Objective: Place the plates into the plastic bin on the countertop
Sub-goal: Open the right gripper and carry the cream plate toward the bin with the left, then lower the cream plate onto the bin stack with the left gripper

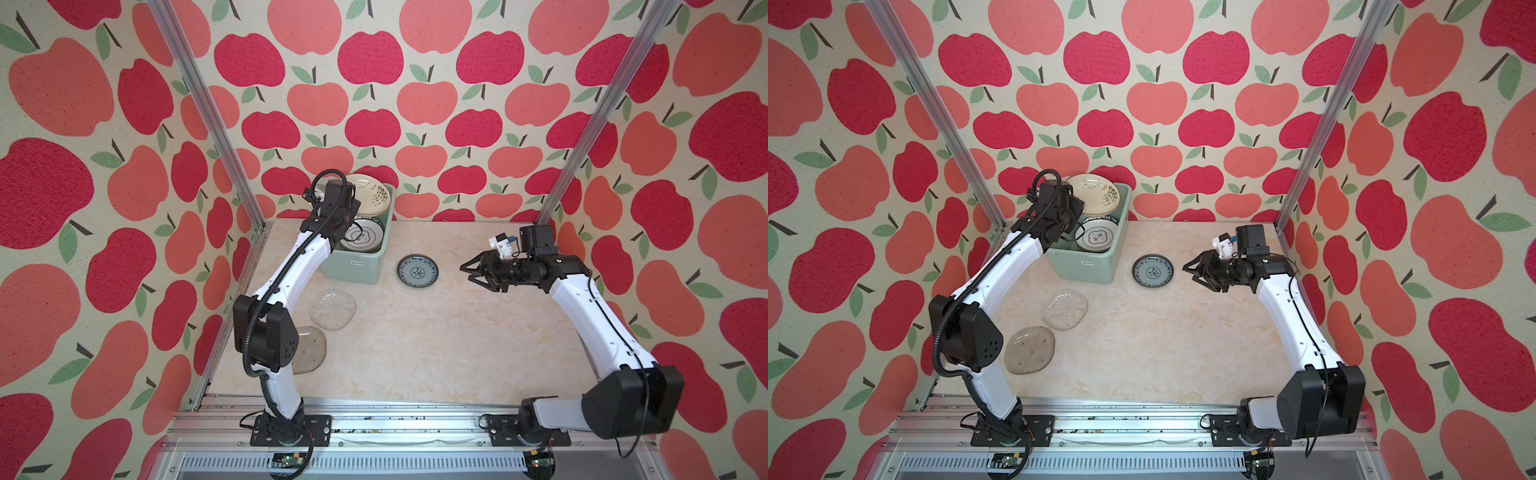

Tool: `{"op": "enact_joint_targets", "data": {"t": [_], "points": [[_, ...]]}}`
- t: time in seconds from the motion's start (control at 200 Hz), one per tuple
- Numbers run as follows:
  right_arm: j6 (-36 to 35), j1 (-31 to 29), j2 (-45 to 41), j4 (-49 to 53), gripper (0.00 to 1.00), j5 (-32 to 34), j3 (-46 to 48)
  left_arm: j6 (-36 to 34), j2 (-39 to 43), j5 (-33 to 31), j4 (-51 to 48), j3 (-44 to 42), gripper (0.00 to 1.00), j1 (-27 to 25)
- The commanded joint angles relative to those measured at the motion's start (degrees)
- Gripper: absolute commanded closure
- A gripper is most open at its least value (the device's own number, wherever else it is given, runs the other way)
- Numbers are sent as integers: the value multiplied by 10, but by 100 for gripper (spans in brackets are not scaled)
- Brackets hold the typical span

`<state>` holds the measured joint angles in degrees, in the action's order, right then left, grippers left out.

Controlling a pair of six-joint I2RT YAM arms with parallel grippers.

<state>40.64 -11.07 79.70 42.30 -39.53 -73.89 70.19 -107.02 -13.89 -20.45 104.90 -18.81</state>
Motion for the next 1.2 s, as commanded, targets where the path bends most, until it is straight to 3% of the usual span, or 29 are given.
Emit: {"op": "enact_joint_targets", "data": {"t": [0.0,0.31,0.64,1.196], "points": [[-28,5,16,25,49,-20,-38,83,-34,-74,30,62,100,5],[-38,12,9,36,49,-34,-18,202,-163,-132,-97,211,100,-9],[-37,23,-6,27,49,-51,5,304,-215,-158,-190,257,100,-31],[-35,35,-17,17,50,-61,27,358,-284,-147,-263,302,100,-28]]}}
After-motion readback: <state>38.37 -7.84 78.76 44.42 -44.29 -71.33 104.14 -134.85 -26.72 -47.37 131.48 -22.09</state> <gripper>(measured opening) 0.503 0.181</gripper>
